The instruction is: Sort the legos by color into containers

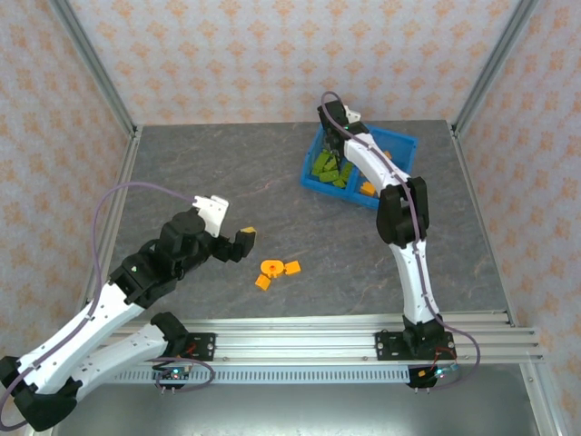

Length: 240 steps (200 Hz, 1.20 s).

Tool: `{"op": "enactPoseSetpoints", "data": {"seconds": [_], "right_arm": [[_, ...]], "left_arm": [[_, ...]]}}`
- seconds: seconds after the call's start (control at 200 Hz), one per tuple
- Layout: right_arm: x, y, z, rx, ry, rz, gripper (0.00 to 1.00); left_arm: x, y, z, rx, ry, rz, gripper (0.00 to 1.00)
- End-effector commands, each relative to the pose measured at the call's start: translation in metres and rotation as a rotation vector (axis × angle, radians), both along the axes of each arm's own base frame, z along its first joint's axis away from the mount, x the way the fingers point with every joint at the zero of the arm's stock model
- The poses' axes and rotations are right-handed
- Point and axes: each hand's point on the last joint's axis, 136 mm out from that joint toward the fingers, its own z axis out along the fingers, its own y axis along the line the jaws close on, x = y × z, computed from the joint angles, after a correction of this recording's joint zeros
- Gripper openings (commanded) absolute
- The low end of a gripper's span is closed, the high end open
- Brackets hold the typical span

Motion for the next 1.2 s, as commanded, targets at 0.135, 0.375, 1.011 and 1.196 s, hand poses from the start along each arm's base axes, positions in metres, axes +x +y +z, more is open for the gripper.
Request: {"op": "enactPoseSetpoints", "data": {"seconds": [0.135,0.375,1.011,1.196], "right_arm": [[-0.034,0.002,0.065,0.056,-0.020,0.066,0.54],[-0.155,0.051,0.097,0.316,0.028,0.341,0.60],[-0.377,0.083,0.056,0.568,0.350,0.832,0.80],[-0.372,0.085,0.052,0.555,0.356,0.821,0.80]], "left_arm": [[0.007,-0.007,-0.031,-0.029,0.151,0.070,1.00],[0.014,-0.027,-0.089,-0.080,0.396,0.172,1.00],[-0.003,-0.088,-0.202,0.080,0.647,0.420,0.86],[-0.007,-0.082,-0.212,0.120,0.653,0.412,0.83]]}}
